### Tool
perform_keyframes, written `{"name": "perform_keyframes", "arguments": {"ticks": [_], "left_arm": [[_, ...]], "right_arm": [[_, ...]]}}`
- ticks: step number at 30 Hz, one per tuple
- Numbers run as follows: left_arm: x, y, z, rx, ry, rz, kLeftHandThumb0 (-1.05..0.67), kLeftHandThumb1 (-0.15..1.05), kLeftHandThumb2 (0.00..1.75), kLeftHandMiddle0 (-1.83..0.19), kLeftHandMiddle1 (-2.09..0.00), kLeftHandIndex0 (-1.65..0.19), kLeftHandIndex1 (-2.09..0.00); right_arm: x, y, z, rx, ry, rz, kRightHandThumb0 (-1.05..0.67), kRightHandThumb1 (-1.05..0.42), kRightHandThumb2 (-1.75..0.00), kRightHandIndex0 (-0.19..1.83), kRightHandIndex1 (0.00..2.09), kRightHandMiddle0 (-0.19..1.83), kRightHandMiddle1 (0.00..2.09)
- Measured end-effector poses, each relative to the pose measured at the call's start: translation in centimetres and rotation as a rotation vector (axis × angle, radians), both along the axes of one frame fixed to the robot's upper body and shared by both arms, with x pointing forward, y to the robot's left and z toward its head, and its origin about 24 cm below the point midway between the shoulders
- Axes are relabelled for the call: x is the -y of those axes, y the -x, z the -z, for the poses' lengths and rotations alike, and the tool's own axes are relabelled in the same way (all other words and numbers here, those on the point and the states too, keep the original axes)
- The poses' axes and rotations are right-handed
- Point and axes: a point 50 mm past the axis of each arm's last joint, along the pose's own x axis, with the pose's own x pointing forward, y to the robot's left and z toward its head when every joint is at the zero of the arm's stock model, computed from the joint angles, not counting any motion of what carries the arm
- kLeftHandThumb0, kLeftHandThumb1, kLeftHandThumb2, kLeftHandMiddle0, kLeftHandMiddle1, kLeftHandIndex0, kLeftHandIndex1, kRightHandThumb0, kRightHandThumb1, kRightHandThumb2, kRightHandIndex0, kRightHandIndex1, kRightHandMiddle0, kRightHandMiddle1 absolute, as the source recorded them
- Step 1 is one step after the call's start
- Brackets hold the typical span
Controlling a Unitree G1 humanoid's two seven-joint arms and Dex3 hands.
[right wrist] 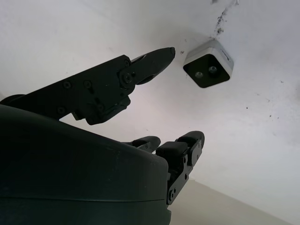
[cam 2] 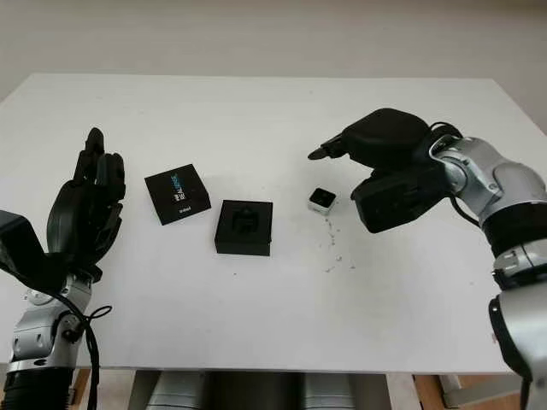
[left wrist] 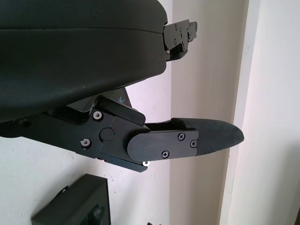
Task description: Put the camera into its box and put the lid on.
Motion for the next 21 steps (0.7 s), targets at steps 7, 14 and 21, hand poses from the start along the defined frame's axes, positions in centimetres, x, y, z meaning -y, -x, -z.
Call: {"name": "perform_keyframes", "arguments": {"ticks": [7,14,21], "left_arm": [[0.0,0.1,-0.1,-0.002,0.001,0.005,-0.8,1.05,0.47,0.19,-0.04,0.19,-0.02],[0.0,0.1,-0.1,-0.003,0.005,0.01,-0.8,1.05,0.47,0.19,-0.03,0.19,0.0],[0.0,0.1,0.0,-0.005,0.002,0.009,-0.8,1.05,0.48,0.19,-0.05,0.19,-0.02]], "right_arm": [[-0.6,-0.1,0.9,-0.002,0.043,-0.019,-0.32,-0.86,-0.06,0.21,0.02,0.38,0.04],[-0.6,-0.2,1.7,-0.01,0.017,-0.017,-0.29,-0.85,-0.05,0.21,0.04,0.41,0.06],[-0.9,-0.2,2.4,-0.014,0.036,-0.036,-0.3,-0.85,-0.05,0.2,0.05,0.42,0.06]]}}
